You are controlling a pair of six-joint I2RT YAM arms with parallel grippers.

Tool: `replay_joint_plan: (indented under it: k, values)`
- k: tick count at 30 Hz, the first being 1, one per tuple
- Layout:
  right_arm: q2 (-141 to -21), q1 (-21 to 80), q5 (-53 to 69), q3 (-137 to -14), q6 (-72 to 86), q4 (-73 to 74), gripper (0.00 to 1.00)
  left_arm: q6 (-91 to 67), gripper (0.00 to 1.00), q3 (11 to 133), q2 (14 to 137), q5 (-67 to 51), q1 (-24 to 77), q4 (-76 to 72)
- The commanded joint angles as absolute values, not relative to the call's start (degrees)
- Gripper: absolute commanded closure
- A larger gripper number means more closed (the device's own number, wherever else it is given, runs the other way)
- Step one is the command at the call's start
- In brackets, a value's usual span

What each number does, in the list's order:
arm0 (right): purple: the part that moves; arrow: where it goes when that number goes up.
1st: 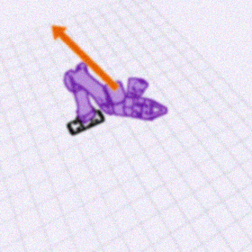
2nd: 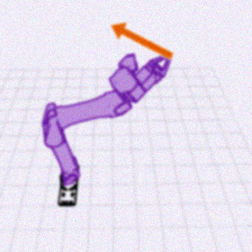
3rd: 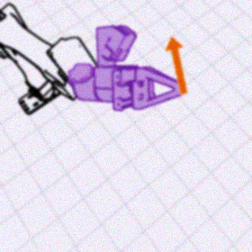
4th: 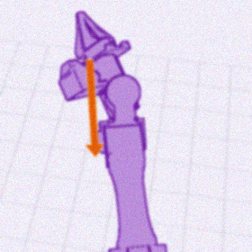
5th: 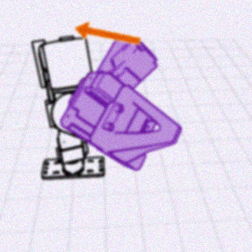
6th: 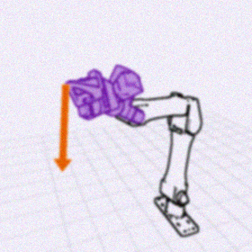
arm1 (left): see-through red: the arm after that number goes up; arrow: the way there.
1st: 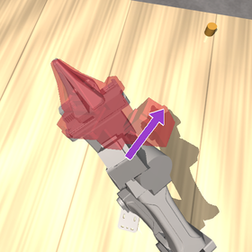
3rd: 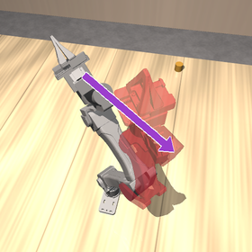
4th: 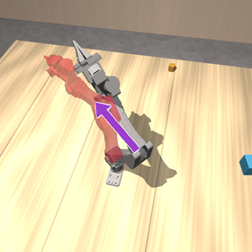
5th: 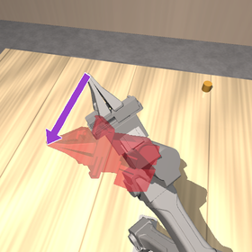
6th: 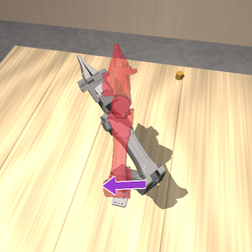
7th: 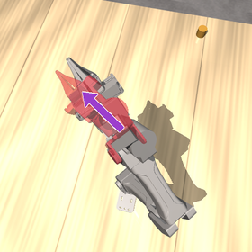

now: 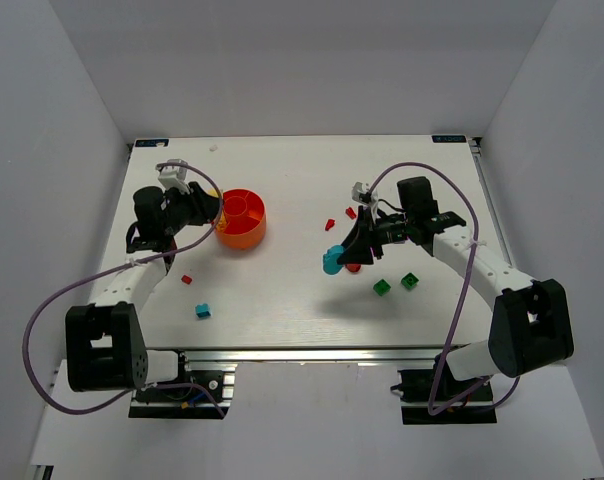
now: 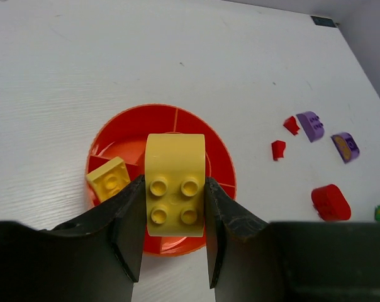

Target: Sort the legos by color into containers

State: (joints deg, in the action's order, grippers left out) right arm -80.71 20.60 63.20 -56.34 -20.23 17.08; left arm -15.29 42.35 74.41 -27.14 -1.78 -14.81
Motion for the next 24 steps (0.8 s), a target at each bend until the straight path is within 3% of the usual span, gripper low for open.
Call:
replay_joint_plan:
  k: [1,24]
  values:
    - [-79.2,20.0,65.1,-56.0,-21.5,17.6,1.0,-15.0,1.0,41.8,73.8,-38.8,-3.2,-23.3]
    - [-81.2,19.7,65.7,-55.8,-21.7,17.7,1.0,-25.3,0.9,35.7,85.1,-49.0,-9.7,-46.9]
